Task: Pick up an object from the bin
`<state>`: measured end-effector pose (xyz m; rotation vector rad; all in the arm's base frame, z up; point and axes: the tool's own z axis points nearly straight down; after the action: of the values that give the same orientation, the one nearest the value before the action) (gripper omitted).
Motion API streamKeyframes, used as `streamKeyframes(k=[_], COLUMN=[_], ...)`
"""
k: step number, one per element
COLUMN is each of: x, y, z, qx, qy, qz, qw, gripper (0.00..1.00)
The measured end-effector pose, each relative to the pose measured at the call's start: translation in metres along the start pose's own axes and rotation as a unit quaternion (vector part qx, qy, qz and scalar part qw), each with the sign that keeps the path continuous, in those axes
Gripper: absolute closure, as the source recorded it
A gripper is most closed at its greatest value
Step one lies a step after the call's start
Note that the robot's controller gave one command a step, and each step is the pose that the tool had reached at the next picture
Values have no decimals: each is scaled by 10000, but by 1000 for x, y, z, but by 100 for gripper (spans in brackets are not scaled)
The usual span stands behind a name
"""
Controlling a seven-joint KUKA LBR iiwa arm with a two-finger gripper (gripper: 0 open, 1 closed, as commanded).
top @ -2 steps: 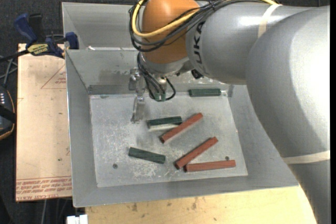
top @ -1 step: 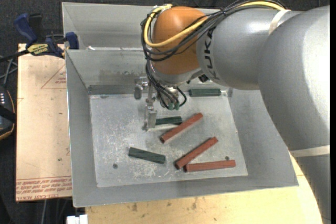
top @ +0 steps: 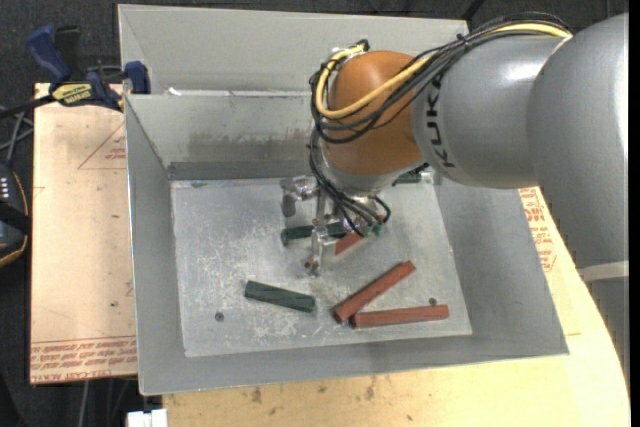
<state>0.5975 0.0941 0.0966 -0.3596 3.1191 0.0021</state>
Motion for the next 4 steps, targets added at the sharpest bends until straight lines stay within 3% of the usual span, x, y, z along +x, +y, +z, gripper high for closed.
streamKeyframes(k=[1, 2, 3, 4], x=[29, 30, 30, 0], y=[-15, -15, -15, -24], z=[10, 10, 10, 24], qx=[-3, -2, -3, -4], qy=[1, 4, 4, -23], qz=[-53, -51, -52, 626], qw=[10000, 10000, 10000, 9980], gripper=[100, 0, 0, 100])
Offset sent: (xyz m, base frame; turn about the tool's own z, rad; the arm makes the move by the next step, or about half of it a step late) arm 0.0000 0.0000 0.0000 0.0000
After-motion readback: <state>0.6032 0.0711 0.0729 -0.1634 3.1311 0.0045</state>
